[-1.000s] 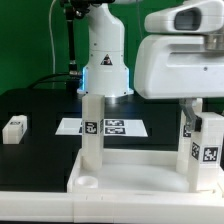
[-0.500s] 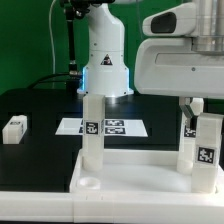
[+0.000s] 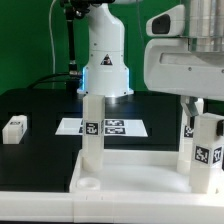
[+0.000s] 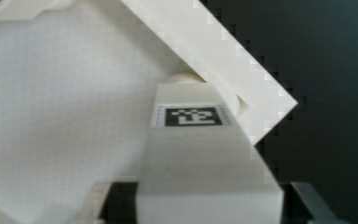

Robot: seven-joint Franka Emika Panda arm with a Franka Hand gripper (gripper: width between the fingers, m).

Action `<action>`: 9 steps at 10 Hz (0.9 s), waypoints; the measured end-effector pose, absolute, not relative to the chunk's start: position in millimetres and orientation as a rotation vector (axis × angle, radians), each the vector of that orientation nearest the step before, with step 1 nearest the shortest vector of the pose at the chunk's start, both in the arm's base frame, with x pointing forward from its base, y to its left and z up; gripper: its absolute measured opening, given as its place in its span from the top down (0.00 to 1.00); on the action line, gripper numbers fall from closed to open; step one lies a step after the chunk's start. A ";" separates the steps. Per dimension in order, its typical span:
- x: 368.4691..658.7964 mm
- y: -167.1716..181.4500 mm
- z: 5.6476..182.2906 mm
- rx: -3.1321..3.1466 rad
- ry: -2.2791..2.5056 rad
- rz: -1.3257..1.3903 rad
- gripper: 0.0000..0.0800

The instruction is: Assemble desk

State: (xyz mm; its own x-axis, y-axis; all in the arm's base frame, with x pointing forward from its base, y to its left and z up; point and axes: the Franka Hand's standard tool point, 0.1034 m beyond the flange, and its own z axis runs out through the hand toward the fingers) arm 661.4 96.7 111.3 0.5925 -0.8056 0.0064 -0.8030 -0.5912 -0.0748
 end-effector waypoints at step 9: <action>655.5 109.3 110.4 -3.099 0.384 -0.059 0.19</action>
Offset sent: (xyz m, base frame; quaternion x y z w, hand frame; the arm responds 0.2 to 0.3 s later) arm -0.0005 -0.0006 0.0028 -0.0632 0.0164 -0.2329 0.9703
